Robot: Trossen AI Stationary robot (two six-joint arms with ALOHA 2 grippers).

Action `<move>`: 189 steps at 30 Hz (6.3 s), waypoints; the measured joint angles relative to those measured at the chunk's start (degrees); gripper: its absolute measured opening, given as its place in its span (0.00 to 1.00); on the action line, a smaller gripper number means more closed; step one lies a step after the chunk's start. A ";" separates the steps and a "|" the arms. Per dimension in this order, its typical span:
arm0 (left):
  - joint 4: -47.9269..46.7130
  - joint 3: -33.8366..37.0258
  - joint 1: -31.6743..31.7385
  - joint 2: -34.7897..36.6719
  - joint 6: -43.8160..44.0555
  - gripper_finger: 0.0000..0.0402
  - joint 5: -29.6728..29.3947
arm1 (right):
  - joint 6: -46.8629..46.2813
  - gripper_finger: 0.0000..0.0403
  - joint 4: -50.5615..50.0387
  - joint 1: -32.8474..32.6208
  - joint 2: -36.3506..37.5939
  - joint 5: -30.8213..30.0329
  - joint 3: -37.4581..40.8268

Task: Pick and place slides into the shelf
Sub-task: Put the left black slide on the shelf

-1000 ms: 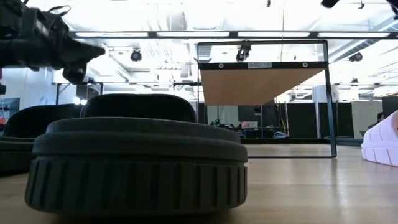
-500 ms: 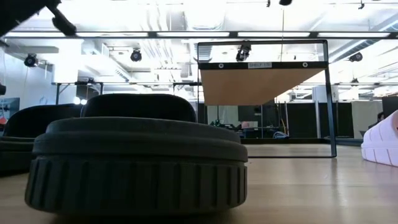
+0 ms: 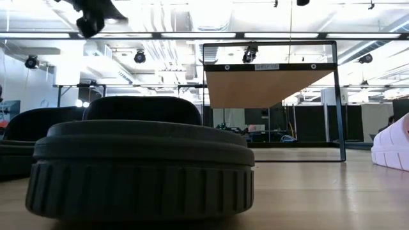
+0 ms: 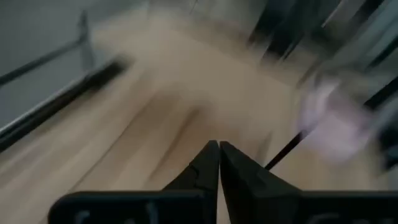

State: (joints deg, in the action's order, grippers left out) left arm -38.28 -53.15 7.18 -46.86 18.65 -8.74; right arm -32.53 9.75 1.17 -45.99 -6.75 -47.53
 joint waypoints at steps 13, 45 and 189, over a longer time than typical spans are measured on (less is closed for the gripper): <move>-18.32 -11.25 -26.14 -16.38 -3.07 0.00 -38.15 | 0.06 0.02 -8.34 -0.01 2.81 -2.07 0.15; -17.25 -17.87 -47.21 -47.49 18.69 0.00 -16.32 | 0.20 0.02 -25.61 -0.02 8.96 -2.36 0.20; 28.80 -50.94 20.14 -64.23 -91.63 0.00 25.58 | -17.01 0.02 -32.15 0.00 5.40 -23.78 -5.73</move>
State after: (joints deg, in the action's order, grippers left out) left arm -9.48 -104.09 27.32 -111.09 -72.99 16.84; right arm -49.55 -22.40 1.17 -40.59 -30.53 -53.25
